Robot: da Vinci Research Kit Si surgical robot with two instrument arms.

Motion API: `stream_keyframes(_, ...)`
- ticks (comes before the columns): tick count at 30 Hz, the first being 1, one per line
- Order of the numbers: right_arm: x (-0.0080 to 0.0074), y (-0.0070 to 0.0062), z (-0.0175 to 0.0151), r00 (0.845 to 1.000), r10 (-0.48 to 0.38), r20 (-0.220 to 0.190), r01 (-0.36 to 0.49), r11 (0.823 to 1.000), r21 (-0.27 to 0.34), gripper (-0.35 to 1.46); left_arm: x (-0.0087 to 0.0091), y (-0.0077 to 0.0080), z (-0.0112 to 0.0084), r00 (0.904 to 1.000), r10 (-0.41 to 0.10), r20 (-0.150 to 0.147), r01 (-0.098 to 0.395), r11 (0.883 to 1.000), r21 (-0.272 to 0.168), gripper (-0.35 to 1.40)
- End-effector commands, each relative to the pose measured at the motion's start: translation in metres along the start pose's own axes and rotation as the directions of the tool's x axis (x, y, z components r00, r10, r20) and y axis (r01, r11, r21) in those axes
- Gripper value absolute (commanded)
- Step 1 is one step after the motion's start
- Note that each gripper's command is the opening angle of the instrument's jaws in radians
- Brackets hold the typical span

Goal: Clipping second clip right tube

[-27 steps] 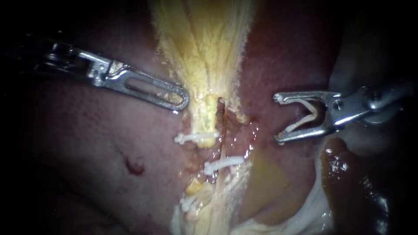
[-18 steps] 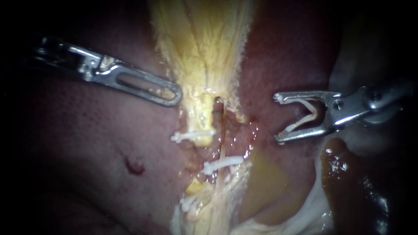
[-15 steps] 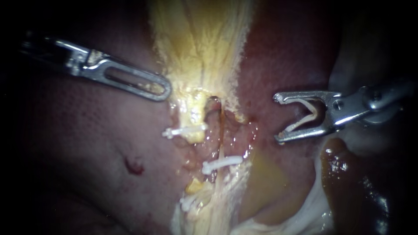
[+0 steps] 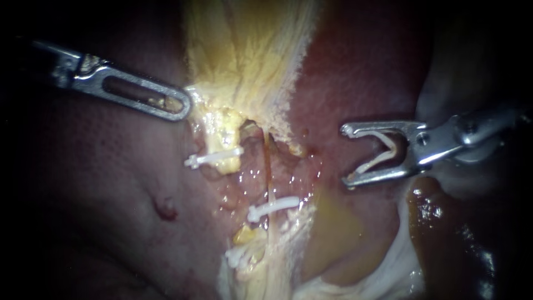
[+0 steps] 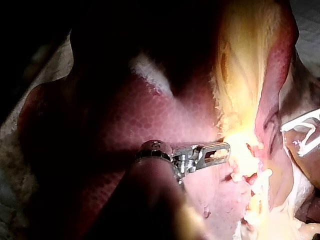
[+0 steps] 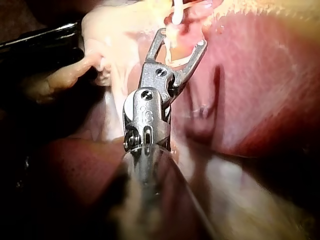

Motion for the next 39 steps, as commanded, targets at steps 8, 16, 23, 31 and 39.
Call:
stream_keyframes(8,-0.001,-0.0006,0.0046,0.987,0.157,-0.014,-0.156,0.986,0.056,0.49,0.0001,0.0001,0.0001,1.0,0.0,0.0,0.0,1.0,-0.001,-0.35)
stream_keyframes(16,-0.0028,-0.0002,0.0086,0.963,0.268,-0.019,-0.266,0.961,0.082,0.48,0.0001,0.0,0.0002,1.0,0.0,0.001,0.0,1.0,-0.002,-0.35)
stream_keyframes(23,-0.0043,0.0009,0.0109,0.941,0.337,-0.032,-0.333,0.938,0.093,0.48,0.0002,-0.0001,0.0002,1.0,0.0,0.002,0.0,1.0,-0.003,-0.35)
stream_keyframes(31,-0.0049,0.0016,0.013,0.921,0.385,-0.064,-0.376,0.918,0.123,0.48,0.0002,-0.0001,0.0003,1.0,0.0,0.002,0.0,1.0,-0.004,-0.35)
stream_keyframes(39,-0.0045,0.0017,0.0147,0.894,0.437,-0.102,-0.415,0.891,0.185,0.48,0.0003,-0.0001,0.0005,1.0,0.0,0.003,0.0,1.0,-0.005,-0.35)
